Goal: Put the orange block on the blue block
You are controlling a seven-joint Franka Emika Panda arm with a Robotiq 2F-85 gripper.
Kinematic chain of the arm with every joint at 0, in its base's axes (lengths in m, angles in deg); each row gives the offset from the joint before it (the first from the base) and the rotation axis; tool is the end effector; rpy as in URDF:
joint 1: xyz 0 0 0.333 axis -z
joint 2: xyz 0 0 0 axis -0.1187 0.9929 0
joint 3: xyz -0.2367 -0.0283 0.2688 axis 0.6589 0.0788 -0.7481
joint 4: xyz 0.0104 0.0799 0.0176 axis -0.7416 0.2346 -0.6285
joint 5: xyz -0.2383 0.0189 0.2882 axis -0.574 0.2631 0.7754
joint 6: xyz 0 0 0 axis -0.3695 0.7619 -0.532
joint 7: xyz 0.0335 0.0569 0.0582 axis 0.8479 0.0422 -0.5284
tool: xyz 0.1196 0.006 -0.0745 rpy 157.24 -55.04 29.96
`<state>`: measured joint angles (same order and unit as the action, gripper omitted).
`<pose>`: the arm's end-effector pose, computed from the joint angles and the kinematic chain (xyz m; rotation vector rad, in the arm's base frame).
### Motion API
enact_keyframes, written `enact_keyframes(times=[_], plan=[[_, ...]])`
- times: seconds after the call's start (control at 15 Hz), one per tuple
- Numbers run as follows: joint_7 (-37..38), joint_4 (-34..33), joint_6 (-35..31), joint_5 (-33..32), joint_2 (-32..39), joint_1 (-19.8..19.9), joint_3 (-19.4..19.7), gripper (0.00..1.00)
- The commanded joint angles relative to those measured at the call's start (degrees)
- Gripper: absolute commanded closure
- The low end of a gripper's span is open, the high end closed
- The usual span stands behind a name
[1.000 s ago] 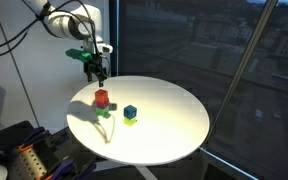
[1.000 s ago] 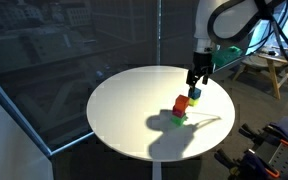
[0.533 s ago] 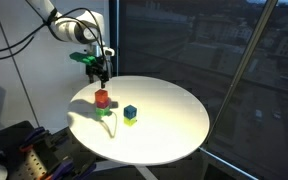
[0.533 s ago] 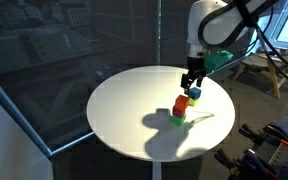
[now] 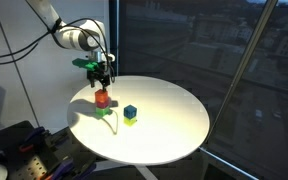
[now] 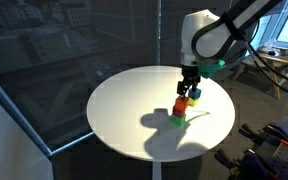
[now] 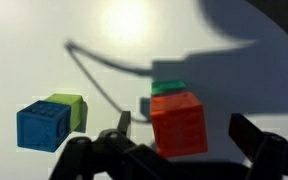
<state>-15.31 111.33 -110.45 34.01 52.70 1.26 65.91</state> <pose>0.5043 0.0953 0.2812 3.0955 0.1529 -0.1150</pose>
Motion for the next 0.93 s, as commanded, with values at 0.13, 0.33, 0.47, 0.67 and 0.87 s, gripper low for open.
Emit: enact_keyframes(times=[0.13, 0.33, 0.47, 0.67, 0.87], plan=[[0.55, -2.09, -1.28, -1.71, 3.47, -0.92, 1.00, 0.00], [0.73, -3.05, -1.61, -1.56, 4.82, -1.19, 1.25, 0.00], [0.79, -3.83, -1.58, -1.51, 5.78, -1.34, 1.39, 0.00], [1.07, -4.83, -1.56, -1.60, 7.14, -1.61, 1.66, 0.00], [1.29, -5.42, -1.43, -1.53, 8.10, -1.94, 1.92, 0.27]])
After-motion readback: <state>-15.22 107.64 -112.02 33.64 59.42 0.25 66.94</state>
